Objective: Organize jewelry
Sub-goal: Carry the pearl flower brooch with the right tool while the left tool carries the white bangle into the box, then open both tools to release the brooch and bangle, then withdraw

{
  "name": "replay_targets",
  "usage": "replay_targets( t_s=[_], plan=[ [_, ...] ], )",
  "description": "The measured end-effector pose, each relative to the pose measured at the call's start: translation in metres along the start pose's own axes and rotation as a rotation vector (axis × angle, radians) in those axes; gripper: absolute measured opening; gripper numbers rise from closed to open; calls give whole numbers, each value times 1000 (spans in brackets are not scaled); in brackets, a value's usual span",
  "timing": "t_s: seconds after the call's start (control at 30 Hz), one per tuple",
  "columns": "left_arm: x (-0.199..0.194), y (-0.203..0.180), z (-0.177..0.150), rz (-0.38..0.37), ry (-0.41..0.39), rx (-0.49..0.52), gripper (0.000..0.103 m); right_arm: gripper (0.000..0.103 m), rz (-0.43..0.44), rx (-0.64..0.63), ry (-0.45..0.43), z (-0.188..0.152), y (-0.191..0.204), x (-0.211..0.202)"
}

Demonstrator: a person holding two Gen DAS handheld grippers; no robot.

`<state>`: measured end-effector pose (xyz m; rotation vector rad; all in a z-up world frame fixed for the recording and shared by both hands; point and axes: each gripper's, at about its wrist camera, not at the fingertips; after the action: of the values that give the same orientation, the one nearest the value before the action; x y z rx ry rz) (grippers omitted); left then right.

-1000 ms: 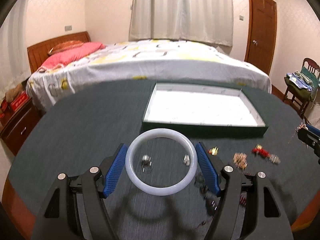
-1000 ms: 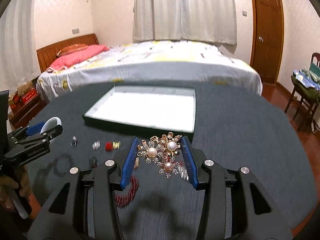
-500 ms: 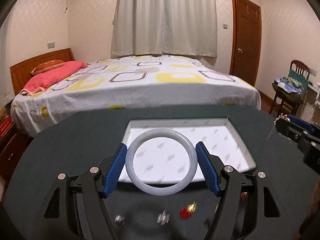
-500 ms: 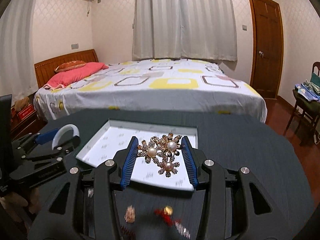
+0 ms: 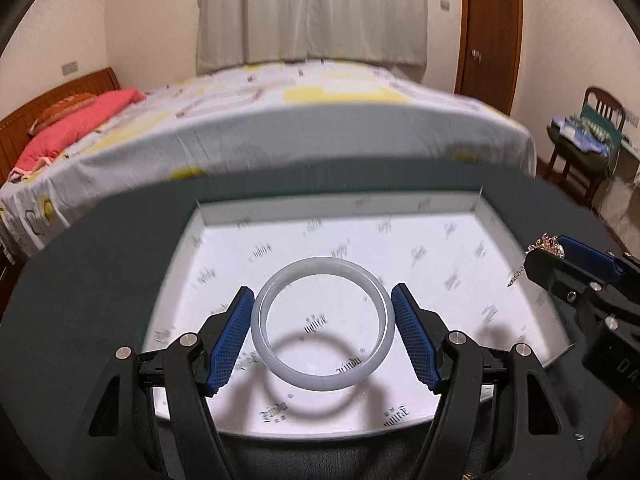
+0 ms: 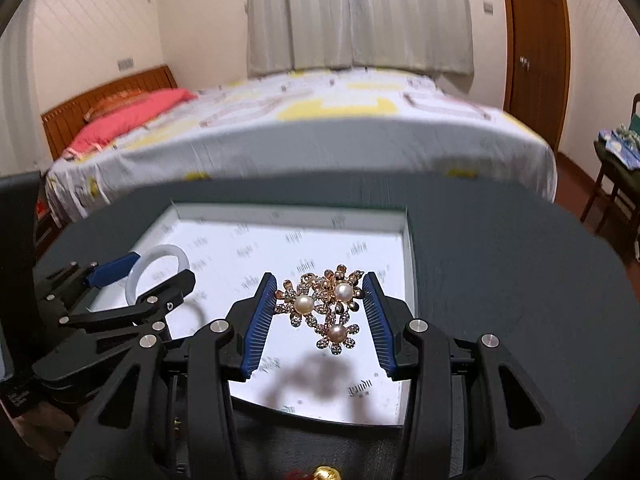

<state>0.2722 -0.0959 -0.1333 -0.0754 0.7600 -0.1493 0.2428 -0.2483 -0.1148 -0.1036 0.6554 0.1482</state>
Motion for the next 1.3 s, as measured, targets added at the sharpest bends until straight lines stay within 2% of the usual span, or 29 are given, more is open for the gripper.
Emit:
replay_targets(
  t_s=[0.23, 0.53, 0.63, 0.7, 0.87, 1.07, 1.17, 1.3],
  plan=[
    [24, -4, -9, 9, 94, 21, 68, 44, -3, -14, 98, -22, 1, 31],
    [42, -5, -16, 14, 156, 24, 69, 44, -7, -18, 147, -28, 0, 43],
    [41, -4, -15, 11, 145, 24, 70, 47, -5, -19, 149, -29, -1, 45],
    [39, -5, -14, 8, 136, 31, 75, 54, -5, -18, 140, -28, -1, 43],
    [28, -6, -10, 10, 103, 32, 75, 54, -22, -14, 100, -22, 0, 25],
    [-26, 6, -10, 11, -13, -6, 75, 54, -31, -15, 11, -21, 6, -28],
    [-59, 16, -21, 29, -72, -39, 75, 54, -23, -1, -11, -29, 11, -53],
    [-88, 28, -40, 58, -90, -86, 75, 54, -8, -9, -24, -48, 24, -80]
  ],
)
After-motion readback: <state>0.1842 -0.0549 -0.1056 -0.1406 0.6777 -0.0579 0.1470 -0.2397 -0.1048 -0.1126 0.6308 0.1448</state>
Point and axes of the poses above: each gripper's, at about its wrist camera, not at the fingertips, and x roughly the way its jaws point, y to its left, z to its top, and after that the axes turned 10 degrees about -x, right-handed
